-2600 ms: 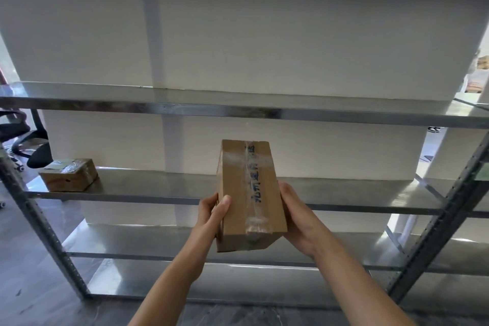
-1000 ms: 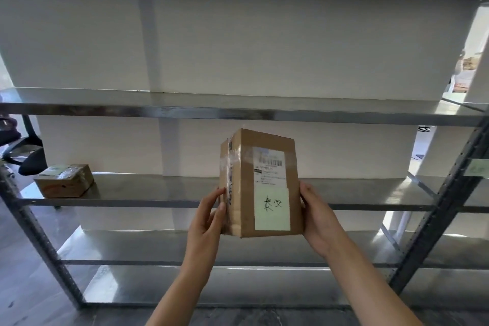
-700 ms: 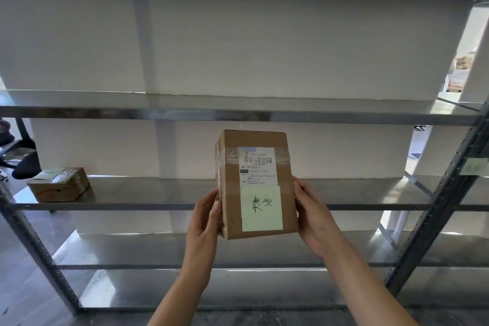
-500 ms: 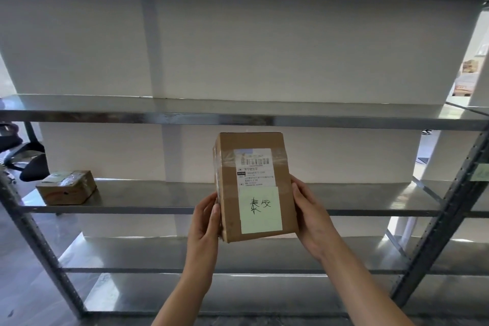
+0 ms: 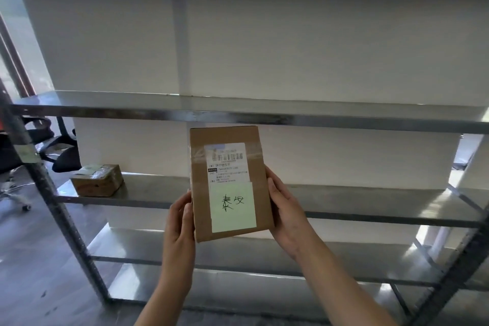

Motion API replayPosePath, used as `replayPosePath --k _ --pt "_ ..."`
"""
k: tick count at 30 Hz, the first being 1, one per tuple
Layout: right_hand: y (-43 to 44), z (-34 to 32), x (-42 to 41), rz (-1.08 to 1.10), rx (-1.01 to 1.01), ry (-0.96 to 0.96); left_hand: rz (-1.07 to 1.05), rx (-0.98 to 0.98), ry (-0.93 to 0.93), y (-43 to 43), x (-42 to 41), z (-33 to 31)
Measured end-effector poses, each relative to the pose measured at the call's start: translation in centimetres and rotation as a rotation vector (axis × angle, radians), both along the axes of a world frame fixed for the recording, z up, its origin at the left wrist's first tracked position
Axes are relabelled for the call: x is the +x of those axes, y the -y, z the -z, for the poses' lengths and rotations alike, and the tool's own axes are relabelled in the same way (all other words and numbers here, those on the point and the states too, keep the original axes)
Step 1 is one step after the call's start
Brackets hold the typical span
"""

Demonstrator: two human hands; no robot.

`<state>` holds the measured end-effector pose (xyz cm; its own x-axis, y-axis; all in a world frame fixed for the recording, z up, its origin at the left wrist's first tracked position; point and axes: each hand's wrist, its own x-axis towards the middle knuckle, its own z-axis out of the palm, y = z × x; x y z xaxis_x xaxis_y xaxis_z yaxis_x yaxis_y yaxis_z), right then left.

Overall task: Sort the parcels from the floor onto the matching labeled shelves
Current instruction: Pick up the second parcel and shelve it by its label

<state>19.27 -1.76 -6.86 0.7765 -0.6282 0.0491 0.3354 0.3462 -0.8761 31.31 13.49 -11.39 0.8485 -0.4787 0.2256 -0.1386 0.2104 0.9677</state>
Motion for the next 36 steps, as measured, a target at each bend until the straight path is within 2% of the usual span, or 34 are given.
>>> replayPosePath --k 8,26,36 --pt "-1.8 -0.5 4.4 -0.145 -0.059 -0.015 -0.184 -0.048 -0.059 -2.9 2.0 -0.2" --pt "-3.7 -2.7 17.7 -0.566 -0.045 0.0 -0.648 -0.113 -0.03 -6.8 6.2 -3.8" --pt "-5.0 -1.5 20.8 -0.758 -0.041 -0.002 -0.847 -0.079 -0.031 -7.7 5.1 -1.9"
